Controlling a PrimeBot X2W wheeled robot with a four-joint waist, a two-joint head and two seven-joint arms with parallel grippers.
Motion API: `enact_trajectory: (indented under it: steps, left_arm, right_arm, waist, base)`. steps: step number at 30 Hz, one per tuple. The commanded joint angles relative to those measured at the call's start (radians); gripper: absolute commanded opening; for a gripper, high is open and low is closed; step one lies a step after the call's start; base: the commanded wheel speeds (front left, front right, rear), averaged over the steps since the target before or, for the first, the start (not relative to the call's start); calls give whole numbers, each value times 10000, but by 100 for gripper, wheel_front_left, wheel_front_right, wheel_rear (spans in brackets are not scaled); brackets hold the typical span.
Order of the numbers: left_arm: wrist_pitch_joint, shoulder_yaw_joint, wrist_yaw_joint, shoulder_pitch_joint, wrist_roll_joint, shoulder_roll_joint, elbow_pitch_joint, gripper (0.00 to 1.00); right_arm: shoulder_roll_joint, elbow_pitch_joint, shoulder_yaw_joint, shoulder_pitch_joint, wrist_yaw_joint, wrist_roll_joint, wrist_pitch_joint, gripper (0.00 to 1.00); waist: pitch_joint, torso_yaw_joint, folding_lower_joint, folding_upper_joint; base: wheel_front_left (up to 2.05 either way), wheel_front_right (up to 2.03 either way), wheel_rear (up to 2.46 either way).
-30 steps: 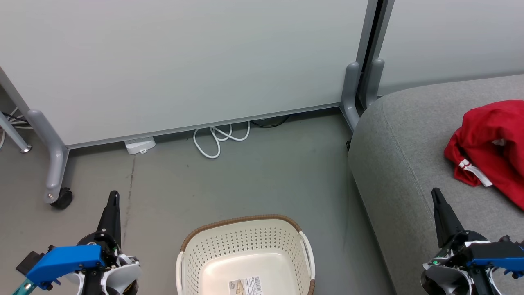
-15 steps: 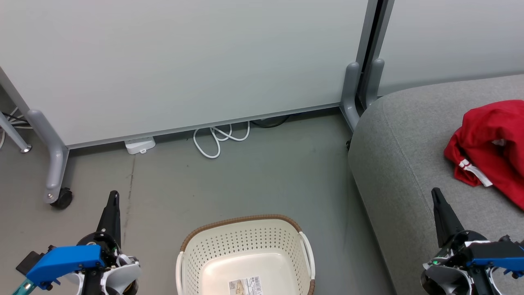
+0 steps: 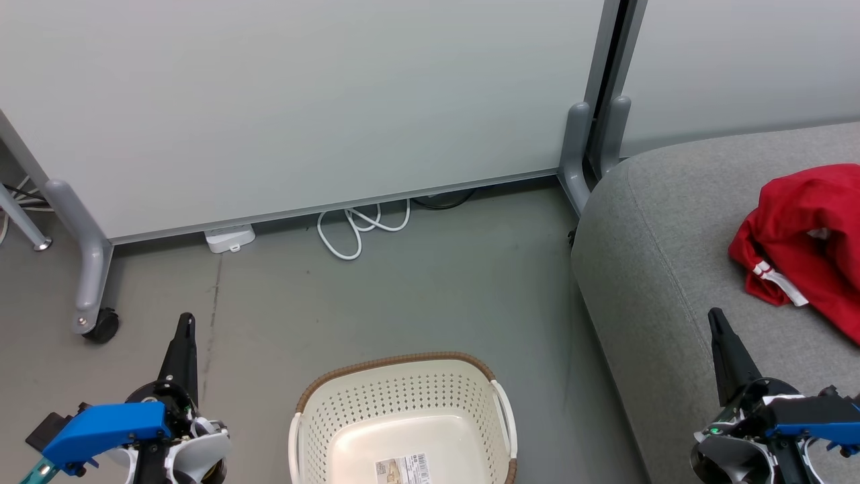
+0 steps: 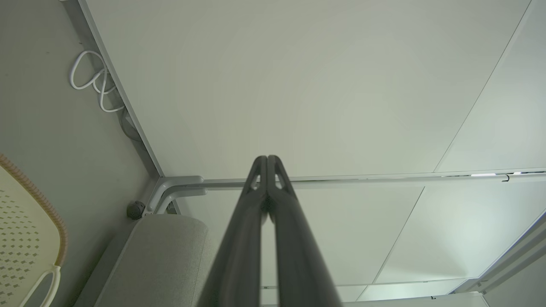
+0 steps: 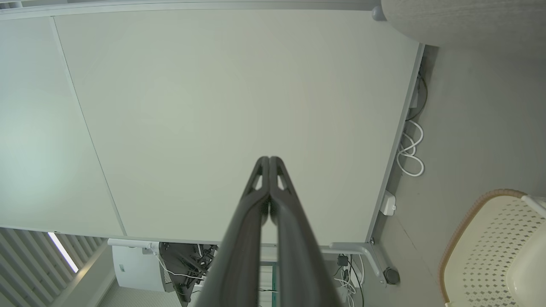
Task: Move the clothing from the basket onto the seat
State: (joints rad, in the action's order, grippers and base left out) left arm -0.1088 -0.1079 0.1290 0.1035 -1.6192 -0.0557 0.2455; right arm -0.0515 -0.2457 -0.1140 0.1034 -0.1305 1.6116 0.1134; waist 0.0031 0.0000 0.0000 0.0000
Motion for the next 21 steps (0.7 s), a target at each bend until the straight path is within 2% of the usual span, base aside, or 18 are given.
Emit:
enact_trajectory:
  steps: [1, 21]
  left_arm:
    - [-35, -17, 32, 99, 21, 4, -36, 0]
    - [-41, -36, 32, 102, 48, 18, -35, 0]
  right_arm:
    - [24, 34, -18, 99, -4, 25, 29, 0]
    - [24, 34, -16, 99, -4, 26, 28, 0]
  waist:
    - [0, 0, 0, 0]
    - [0, 0, 0, 0]
  base:
    - [0, 0, 0]
    - [0, 0, 0]
